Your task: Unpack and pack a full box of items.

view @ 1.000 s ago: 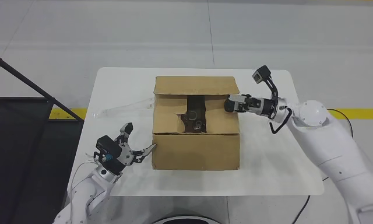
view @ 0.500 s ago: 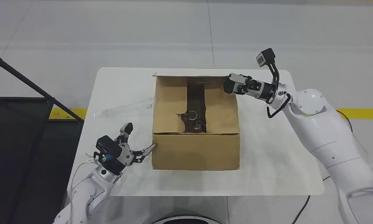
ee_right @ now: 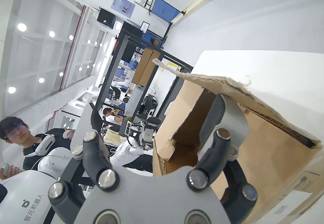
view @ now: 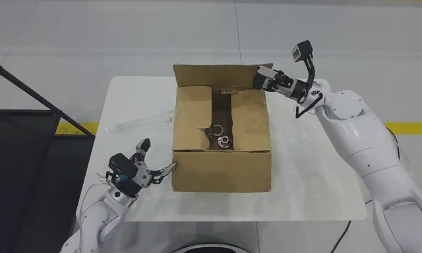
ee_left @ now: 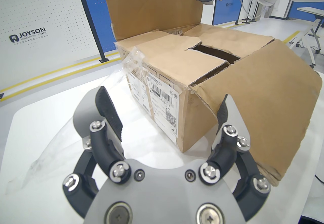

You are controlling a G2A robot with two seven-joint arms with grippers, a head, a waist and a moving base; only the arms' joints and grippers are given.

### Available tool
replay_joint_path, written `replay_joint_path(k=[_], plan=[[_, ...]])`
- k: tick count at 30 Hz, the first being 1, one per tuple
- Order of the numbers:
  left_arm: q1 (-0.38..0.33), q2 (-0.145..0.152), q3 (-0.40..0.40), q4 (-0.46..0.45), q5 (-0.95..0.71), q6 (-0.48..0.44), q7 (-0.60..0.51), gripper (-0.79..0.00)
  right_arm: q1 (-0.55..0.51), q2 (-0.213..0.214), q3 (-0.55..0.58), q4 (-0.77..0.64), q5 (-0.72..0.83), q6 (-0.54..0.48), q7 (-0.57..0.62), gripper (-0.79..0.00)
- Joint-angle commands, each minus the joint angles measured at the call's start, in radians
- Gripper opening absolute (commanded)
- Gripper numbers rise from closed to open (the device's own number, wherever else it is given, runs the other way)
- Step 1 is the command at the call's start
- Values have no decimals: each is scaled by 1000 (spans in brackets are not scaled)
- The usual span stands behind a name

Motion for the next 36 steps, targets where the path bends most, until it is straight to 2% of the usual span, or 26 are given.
replay_joint_path(k=[1, 12, 17, 26, 36], plan=[[0, 0, 0, 0, 0, 0, 0, 0, 0, 0, 0, -1, 0, 0, 0, 0], [-1, 0, 0, -1, -2, 3, -2, 0, -2, 0, 0, -1, -3, 6, -7, 0], [-6, 1, -1, -25, -7, 7, -23, 0, -4, -16, -1, -27, -57, 92, -131, 0], [12, 3, -3, -18, -1, -4, 0, 0, 59, -81, -28, 93, -71, 189, -253, 0], [18, 6, 1, -7, 6, -18, 16, 0, 127, -166, -60, 285, -37, 226, -233, 0]])
